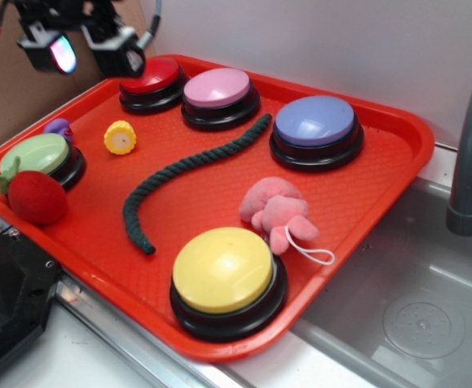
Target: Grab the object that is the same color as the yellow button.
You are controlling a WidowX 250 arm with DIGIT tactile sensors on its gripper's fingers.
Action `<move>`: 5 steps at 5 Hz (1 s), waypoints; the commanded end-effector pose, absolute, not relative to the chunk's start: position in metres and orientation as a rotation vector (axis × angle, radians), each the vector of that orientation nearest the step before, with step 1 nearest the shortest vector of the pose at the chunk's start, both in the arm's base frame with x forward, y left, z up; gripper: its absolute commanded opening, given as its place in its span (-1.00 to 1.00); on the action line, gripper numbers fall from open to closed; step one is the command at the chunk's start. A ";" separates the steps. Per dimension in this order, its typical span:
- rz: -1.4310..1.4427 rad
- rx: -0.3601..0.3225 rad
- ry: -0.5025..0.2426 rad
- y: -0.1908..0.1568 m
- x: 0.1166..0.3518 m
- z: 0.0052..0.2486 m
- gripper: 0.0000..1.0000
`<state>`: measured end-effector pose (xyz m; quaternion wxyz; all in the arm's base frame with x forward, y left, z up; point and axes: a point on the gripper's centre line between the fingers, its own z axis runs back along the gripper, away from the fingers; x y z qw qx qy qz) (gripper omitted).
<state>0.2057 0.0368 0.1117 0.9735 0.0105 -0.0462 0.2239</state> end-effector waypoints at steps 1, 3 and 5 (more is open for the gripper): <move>0.630 0.059 -0.159 0.063 0.220 0.076 1.00; 0.665 0.098 -0.152 0.078 0.227 0.056 1.00; 0.614 0.041 -0.143 0.082 0.233 0.044 1.00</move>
